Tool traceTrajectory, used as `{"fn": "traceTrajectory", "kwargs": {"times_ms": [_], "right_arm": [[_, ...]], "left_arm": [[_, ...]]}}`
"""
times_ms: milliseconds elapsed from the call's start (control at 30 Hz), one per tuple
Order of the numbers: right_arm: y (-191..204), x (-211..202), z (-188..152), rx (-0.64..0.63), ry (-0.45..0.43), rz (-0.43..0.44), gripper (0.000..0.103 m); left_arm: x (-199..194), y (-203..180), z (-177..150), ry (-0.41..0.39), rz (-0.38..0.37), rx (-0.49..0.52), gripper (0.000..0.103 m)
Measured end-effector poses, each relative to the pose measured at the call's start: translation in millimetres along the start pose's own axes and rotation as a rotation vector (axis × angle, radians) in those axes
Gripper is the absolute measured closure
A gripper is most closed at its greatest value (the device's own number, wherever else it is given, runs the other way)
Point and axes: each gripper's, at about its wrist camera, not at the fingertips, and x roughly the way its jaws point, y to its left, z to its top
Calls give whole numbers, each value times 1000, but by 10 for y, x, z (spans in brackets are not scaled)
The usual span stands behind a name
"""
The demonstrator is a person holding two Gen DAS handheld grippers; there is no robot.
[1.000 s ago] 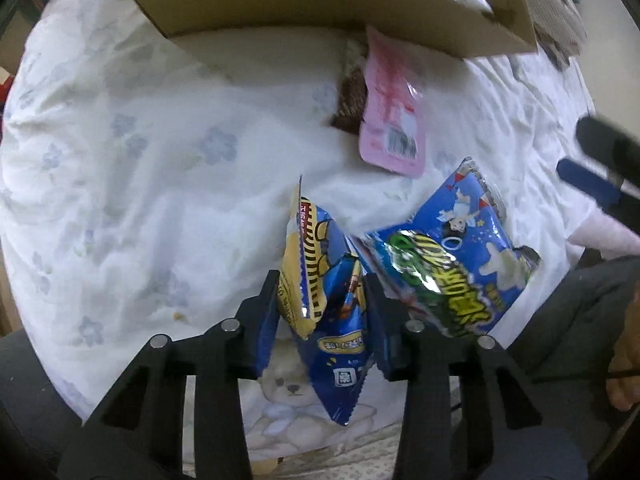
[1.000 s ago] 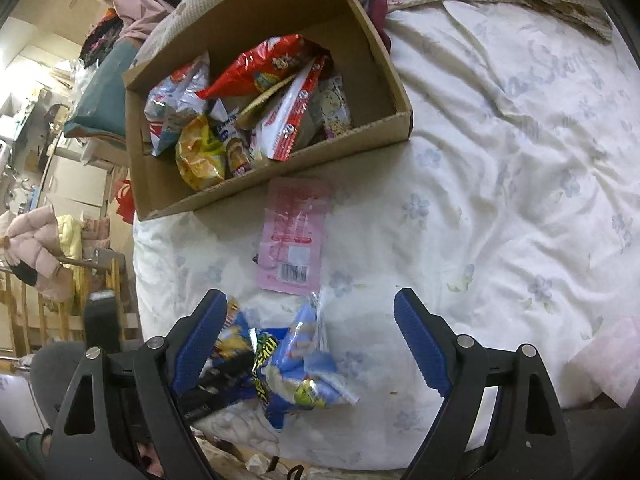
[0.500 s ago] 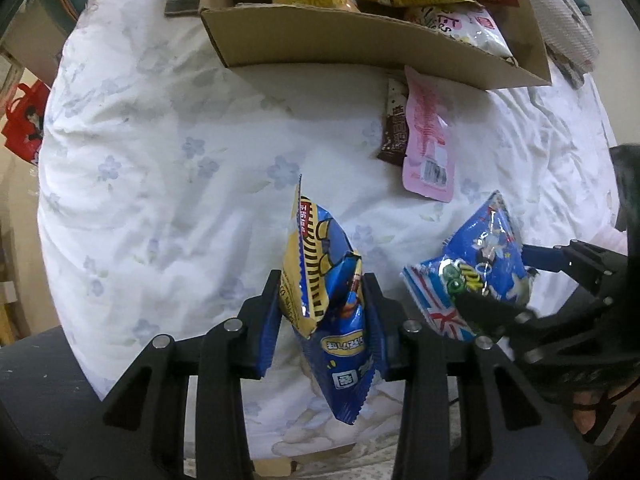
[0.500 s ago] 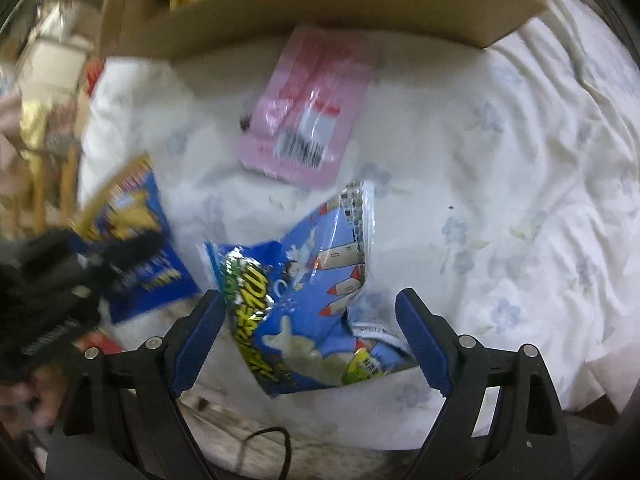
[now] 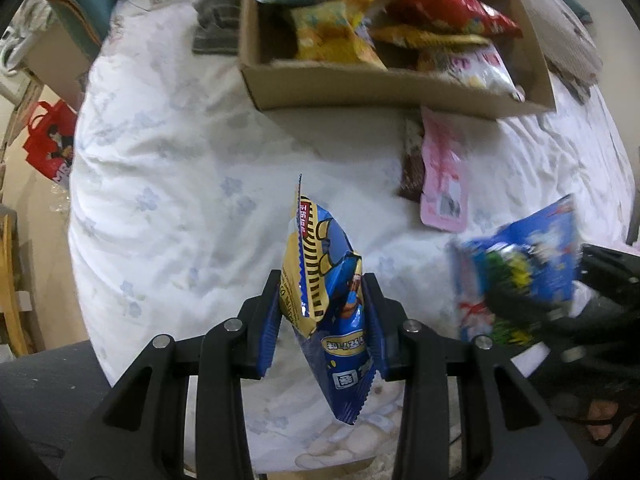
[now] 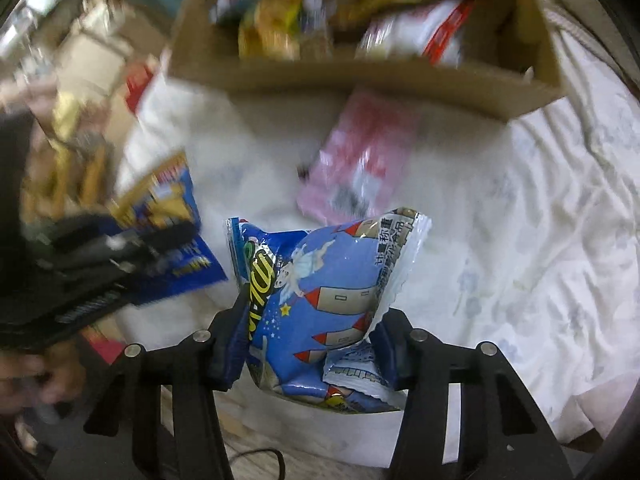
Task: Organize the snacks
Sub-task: 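Grasp the blue-yellow snack bag with the left tool while the right tool grasps the blue rocket-print bag, then carry both blue bags into the box and open both tools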
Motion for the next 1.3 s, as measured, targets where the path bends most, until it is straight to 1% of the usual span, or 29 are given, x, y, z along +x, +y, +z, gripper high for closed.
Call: {"fn": "traceTrajectory", "kwargs": {"times_ms": [67, 167, 233, 333, 433, 500, 567, 633, 700, 733, 767, 833, 933, 1033, 1100, 1200, 1233, 1300], "right_arm": [[-36, -173, 53, 27, -73, 31, 49], [-112, -315, 110, 51, -136, 50, 49], [-144, -341, 98, 70, -157, 58, 49], [-238, -377, 80, 94, -158, 60, 49], [-253, -388, 64, 131, -173, 43, 49], [-366, -465, 110, 181, -196, -8, 49], [-463, -530, 127, 235, -221, -23, 49], [-570, -632, 144, 291, -254, 42, 49], [-645, -746, 185, 336, -290, 120, 49], [-657, -776, 208, 343, -296, 137, 49], [-678, -833, 272, 348, -307, 160, 48], [-679, -878, 423, 354, -325, 165, 48], [-726, -978, 684, 348, -355, 129, 48], [-772, -1073, 1011, 340, -397, 86, 48], [-793, -1089, 1277, 318, -420, 47, 48], [-802, -1042, 1580, 304, -426, 50, 48], [-816, -1004, 1652, 302, -421, 52, 48], [-829, -807, 1845, 296, -368, 82, 48]], "left_arm": [[-26, 49, 3, -14, 9, -9, 69], [-18, 58, 12, -24, 18, -12, 69], [-35, 68, 8, -32, 24, -10, 69], [-14, 6, 38, -49, 40, -3, 69], [-99, 29, 68, -77, 39, -18, 69], [-220, 42, 130, -122, 48, -17, 69], [-341, 42, 220, -182, 86, -4, 69], [-403, 17, 308, -204, 105, 8, 69], [-496, 9, 425, -224, 84, 7, 69], [-560, -1, 498, -245, 85, 13, 69], [-622, -9, 583, -268, 94, 21, 69], [-707, -20, 753, -297, 100, 32, 69], [-786, -61, 1016, -321, 97, 35, 69], [-765, -129, 1296, -338, 97, 52, 69], [-680, -191, 1423, -326, 98, 62, 69], [-478, -285, 1545, -295, 95, 72, 69], [-417, -314, 1559, -286, 92, 74, 69], [-277, -345, 1595, -260, 76, 69, 69]]}}
